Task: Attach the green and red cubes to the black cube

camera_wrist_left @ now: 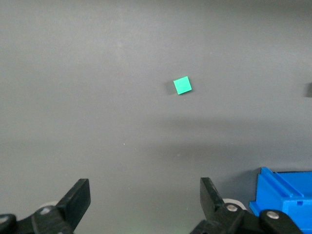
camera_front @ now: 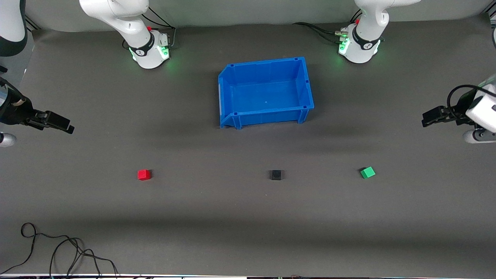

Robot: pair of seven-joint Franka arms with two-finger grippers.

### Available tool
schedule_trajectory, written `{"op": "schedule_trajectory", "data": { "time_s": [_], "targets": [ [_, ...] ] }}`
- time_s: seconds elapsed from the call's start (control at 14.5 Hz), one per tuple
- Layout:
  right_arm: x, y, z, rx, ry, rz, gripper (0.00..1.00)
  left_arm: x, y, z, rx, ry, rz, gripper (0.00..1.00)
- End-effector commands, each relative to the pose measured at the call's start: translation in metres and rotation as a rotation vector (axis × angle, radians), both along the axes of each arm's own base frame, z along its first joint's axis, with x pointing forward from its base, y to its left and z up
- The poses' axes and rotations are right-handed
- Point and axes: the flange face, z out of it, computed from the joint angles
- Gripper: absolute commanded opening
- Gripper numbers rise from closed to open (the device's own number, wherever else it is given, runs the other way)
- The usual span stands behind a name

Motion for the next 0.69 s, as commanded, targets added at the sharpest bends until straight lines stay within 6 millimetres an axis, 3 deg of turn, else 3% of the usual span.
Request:
{"op": "schedule_trajectory", "data": {
  "time_s": [0.0,0.14,0.42,0.62],
  "targets": [
    [0.017,0.005,-0.005,0.052,0.029,-0.360,1.00,0.015,-0.004,-0.043,0.008,0.055,0.153,1.00],
    [0.028,0.004,-0.018,0.094,0.075,-0.599,1.00,0.028,-0.003,-0.071,0.019,0.063,0.253,1.00],
    [0.044,-0.005,-0.066,0.146,0.213,-0.929,1.00,0.057,-0.012,-0.147,0.019,0.055,0.288,1.00],
    [0.061,-0.021,-0.126,0.195,0.320,-0.988,1.00,0.066,-0.017,-0.195,0.028,0.079,0.344,0.98]
  ]
}}
